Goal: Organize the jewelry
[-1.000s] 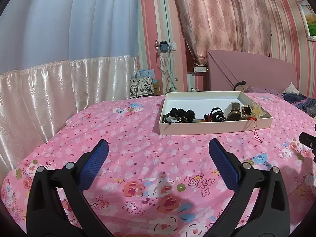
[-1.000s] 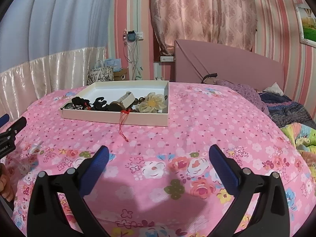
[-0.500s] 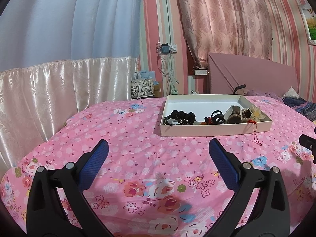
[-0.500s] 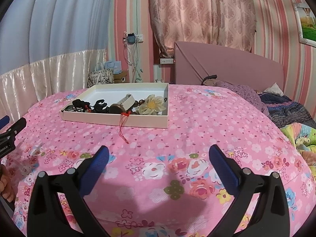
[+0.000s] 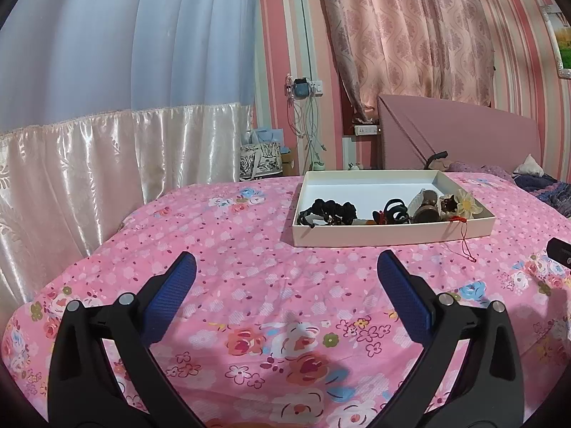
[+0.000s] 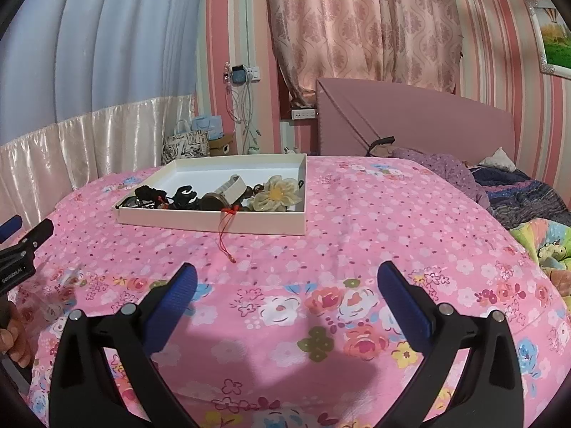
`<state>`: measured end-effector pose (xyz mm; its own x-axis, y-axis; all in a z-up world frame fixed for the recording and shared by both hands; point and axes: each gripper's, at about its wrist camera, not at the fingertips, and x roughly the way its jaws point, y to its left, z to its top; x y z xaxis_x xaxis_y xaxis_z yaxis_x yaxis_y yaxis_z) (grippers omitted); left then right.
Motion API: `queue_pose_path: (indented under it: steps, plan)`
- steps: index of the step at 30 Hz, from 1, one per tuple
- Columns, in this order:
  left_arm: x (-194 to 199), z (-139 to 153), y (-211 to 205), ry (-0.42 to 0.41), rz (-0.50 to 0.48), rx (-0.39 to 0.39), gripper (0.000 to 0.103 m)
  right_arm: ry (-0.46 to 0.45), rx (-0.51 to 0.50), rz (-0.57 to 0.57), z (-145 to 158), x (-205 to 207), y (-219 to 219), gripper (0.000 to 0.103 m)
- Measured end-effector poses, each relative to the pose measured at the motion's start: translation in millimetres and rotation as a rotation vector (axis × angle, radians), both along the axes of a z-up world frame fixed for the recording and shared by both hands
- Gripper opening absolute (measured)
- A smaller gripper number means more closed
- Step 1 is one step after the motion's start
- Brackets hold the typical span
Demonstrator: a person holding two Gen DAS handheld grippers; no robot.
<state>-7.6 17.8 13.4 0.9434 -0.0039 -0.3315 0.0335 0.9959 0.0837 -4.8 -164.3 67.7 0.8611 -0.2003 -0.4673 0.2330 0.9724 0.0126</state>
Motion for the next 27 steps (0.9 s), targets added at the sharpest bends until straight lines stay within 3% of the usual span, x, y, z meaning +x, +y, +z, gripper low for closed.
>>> queue_pose_path:
  steps: [27]
  plan:
    - [-1.0,0.9,8.9,-0.009,-0.018,-0.051,0.100,0.017,-0.024,-0.018,-3.2,3.3,6.1,0.101]
